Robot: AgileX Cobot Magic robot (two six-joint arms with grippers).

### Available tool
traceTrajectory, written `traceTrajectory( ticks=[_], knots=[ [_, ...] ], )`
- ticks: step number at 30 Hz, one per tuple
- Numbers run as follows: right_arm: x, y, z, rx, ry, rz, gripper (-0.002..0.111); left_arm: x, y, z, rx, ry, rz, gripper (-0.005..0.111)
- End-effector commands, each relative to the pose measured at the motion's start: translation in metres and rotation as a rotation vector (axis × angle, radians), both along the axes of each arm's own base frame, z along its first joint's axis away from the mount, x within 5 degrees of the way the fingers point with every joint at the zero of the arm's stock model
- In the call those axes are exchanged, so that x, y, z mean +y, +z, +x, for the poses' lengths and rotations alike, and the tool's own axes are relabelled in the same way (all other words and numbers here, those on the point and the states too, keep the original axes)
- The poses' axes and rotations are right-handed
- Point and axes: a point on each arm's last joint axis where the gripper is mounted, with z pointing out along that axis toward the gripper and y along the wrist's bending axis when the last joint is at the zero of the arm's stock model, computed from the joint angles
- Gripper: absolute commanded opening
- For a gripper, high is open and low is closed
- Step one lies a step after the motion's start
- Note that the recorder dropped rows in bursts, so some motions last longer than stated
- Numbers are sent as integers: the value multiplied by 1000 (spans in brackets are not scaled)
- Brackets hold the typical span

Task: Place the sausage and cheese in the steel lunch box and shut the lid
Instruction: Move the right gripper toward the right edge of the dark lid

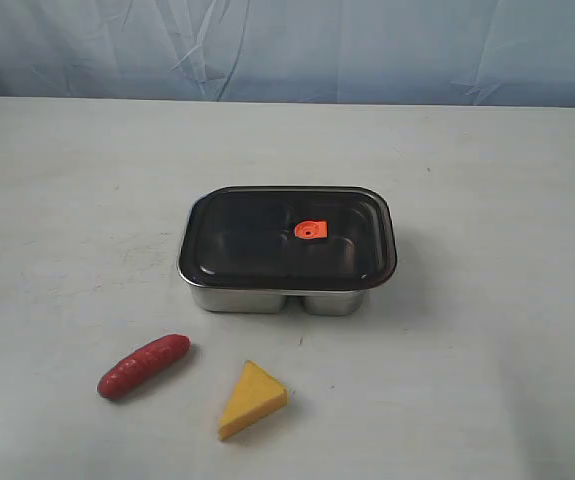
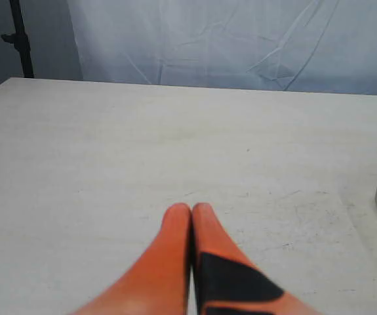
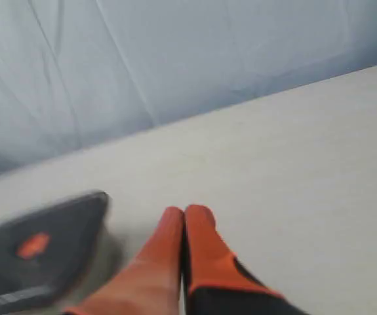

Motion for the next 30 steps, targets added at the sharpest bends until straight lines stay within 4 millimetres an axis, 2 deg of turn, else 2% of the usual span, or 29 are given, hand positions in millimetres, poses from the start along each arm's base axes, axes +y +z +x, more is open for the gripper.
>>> traceTrajectory(
  ticks=[1,6,8,10,14,15,16,18,19,20,21,22,23,24,26,27,30],
  knots=[
    [3,17,0,-55,4,528,-1,0,1,0,-16,-1,-4,0],
    [4,18,-1,0,1,746,-1,0,1,0,-16,-1,-4,0],
    [6,15,-1,39,9,752,-1,0,1,0,-16,-1,-4,0],
    [9,22,-4,40,50,664,-1,0,1,0,-16,-1,-4,0],
    [17,53,-15,-25,225,286,-1,0,1,0,-16,-1,-4,0],
    [22,66,-13,-13,284,159,-1,0,1,0,-16,-1,-4,0],
    [24,70,-9,9,294,115,-1,0,1,0,-16,-1,-4,0],
    [31,75,14,114,285,39,-1,0,1,0,-16,-1,-4,0],
    [35,67,41,196,226,35,-1,0,1,0,-16,-1,-4,0],
    [38,61,52,255,207,53,-1,0,1,0,-16,-1,-4,0],
    [48,45,80,441,194,57,-1,0,1,0,-16,-1,-4,0],
    [55,36,93,537,223,14,-1,0,1,0,-16,-1,-4,0],
    [73,24,120,722,324,-41,-1,0,1,0,-16,-1,-4,0],
    [86,20,138,805,420,-71,-1,0,1,0,-16,-1,-4,0],
    [107,20,173,879,580,-85,-1,0,1,0,-16,-1,-4,0],
    [110,22,189,892,611,-88,-1,0,1,0,-16,-1,-4,0],
    [92,30,224,866,522,43,-1,0,1,0,-16,-1,-4,0]
  ],
)
